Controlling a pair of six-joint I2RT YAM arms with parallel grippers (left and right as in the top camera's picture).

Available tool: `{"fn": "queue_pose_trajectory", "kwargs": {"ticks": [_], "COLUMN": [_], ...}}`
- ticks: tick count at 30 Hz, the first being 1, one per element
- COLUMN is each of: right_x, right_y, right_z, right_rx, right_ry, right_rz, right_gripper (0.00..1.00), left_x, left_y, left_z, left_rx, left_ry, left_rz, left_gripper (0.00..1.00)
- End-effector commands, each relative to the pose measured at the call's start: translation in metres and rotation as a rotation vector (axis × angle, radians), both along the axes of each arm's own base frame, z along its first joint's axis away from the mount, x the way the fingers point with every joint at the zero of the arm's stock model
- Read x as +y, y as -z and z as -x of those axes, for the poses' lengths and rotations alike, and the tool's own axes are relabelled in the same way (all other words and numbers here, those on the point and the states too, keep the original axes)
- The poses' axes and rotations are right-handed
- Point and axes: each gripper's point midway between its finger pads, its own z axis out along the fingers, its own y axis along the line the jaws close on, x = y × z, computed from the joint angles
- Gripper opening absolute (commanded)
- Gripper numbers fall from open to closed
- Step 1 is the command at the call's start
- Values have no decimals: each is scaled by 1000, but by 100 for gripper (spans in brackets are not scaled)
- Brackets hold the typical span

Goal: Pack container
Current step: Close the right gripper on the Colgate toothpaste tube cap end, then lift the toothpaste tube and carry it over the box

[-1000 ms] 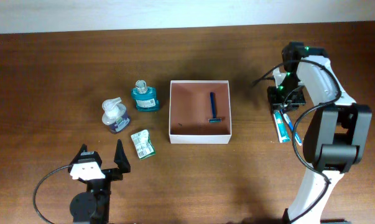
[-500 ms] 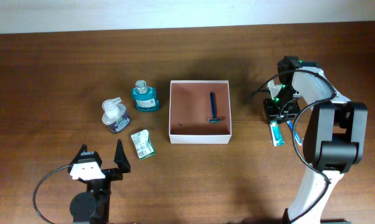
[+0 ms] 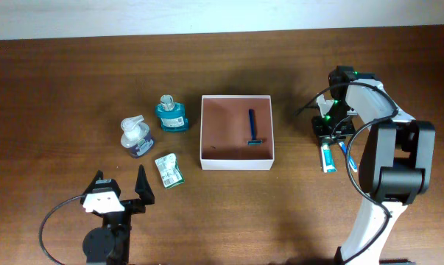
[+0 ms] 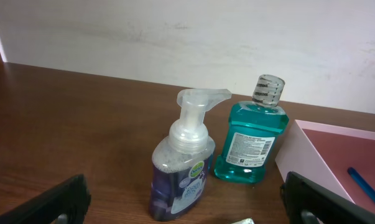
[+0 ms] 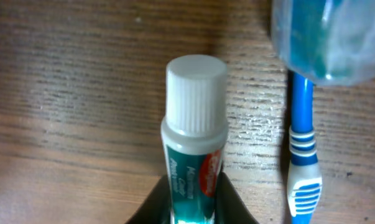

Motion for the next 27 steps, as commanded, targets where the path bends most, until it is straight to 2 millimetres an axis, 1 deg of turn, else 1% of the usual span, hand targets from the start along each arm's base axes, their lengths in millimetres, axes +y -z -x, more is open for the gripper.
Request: {"fn": "queue_pose_trajectory", "kwargs": {"ticks": [1, 3, 6, 9, 13, 18, 21, 24, 27], "right_x": [3, 4, 7, 12, 17, 22, 31, 42, 61], "right_y": [-2, -2, -2, -4, -14, -42, -64, -91, -120], "right_z": [2, 2, 1, 0, -8, -25, -38, -49, -59], "right_rx": [1, 0, 0, -5, -21, -60, -100, -137, -185], "right_ry": [-9, -6, 14, 19, 30, 25, 8, -12, -42], "right_rz": [-8, -13, -28, -57, -87, -111, -125, -128, -141], "right_gripper": [9, 9, 4, 4, 4, 4, 4, 4, 4], "left_x": [0, 0, 0, 0, 0, 0, 0, 0, 0], "left_y": [2, 2, 2, 2, 2, 2, 2, 2, 2], "left_z": [0, 0, 0, 0, 0, 0, 0, 0, 0], "left_rx": [-1, -1, -1, -1, -1, -1, -1, -1, -1], "left_ry": [4, 4, 4, 4, 4, 4, 4, 4, 4], "left_rz": [-9, -9, -9, -9, -9, -9, -9, -9, -9], "left_gripper": [99, 99, 99, 99, 99, 99, 99, 99, 99]}}
